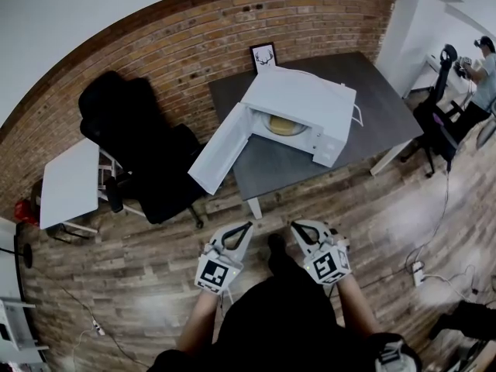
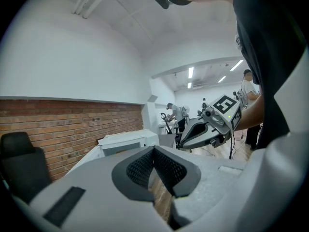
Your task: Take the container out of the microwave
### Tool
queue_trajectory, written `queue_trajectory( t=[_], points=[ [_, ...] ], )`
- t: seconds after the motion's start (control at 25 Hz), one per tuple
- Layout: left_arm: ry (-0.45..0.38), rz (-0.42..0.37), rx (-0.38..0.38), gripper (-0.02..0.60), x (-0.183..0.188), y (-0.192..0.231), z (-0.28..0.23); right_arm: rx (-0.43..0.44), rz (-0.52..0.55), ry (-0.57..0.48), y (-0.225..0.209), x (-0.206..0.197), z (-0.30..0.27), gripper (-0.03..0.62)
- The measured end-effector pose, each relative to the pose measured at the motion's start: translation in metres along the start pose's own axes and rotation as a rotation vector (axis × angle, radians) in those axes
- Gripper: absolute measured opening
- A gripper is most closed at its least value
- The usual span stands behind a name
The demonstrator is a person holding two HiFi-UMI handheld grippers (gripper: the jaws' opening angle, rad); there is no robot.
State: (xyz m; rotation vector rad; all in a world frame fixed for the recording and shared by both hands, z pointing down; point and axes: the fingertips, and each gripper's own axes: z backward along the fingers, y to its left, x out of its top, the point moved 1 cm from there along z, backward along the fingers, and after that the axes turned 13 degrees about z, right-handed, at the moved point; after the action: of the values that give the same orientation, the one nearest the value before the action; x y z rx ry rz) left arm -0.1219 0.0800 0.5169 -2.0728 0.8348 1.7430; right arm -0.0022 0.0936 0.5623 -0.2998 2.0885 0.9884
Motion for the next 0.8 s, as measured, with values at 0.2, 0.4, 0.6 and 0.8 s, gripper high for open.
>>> queue_trajectory(
  t=[0.2, 0.4, 0.6, 0.8],
  points=[
    [-0.001, 0.006, 0.004, 0.003, 0.006, 0.013, -0.015, 0.014, 0.001, 0.004, -0.015, -0.010, -0.016, 0.000],
    [0.004, 0.014, 0.012, 0.003, 0.012, 0.030, -0.031, 0.015, -0.006, 0.006, -0.037, -0.020, -0.036, 0.000],
    [0.015, 0.027, 0.027, 0.003, 0.015, 0.054, -0.050, 0.034, -0.007, -0.008, -0.055, -0.026, -0.061, 0.000],
    [0.029, 0.025, 0.028, 0.003, 0.021, 0.072, -0.073, 0.052, -0.011, -0.013, -0.077, -0.037, -0.085, 0.000]
  ],
)
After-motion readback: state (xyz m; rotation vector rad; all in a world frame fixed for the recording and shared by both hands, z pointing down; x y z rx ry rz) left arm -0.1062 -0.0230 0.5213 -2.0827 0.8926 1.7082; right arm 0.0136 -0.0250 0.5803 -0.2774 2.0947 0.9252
